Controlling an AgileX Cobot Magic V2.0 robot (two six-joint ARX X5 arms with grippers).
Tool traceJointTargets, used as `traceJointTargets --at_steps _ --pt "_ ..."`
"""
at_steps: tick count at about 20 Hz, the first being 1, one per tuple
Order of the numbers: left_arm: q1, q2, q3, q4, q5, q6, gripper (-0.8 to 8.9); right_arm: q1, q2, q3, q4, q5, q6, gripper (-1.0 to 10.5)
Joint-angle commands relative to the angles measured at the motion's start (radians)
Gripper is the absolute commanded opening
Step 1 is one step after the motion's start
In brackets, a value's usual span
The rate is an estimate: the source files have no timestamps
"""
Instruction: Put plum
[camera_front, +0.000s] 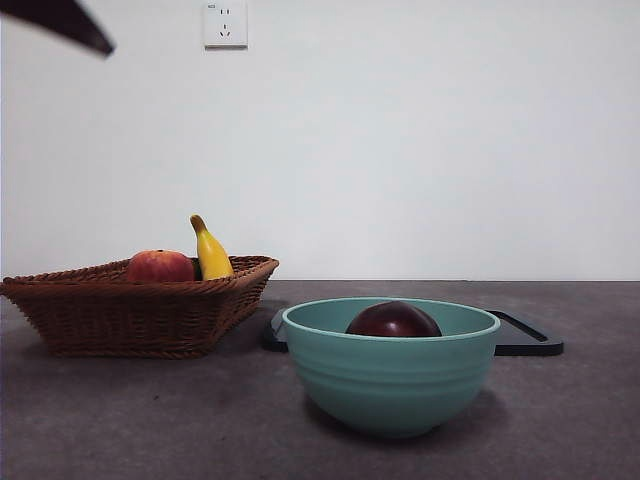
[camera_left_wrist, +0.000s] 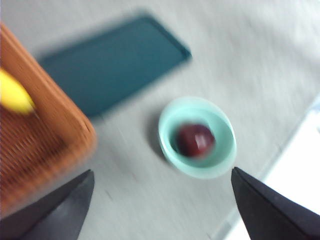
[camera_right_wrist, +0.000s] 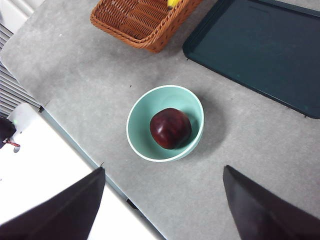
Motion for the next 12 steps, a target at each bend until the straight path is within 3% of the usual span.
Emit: traceJointTargets --at_steps 1,4,12 --pt "-0.005 -0.021 -0.060 0.004 0.079 -0.024 4.36 0.005 0.007 0.018 0.007 0.000 0.002 3.8" --pt "-0.005 -0.037 -0.109 -0.028 0.170 -0.011 4.36 0.005 0.008 0.018 0.007 0.000 0.002 3.8" --pt "-0.005 -0.037 -0.114 -0.056 0.186 0.005 4.36 0.005 0.008 0.017 -0.004 0.000 0.003 3.8"
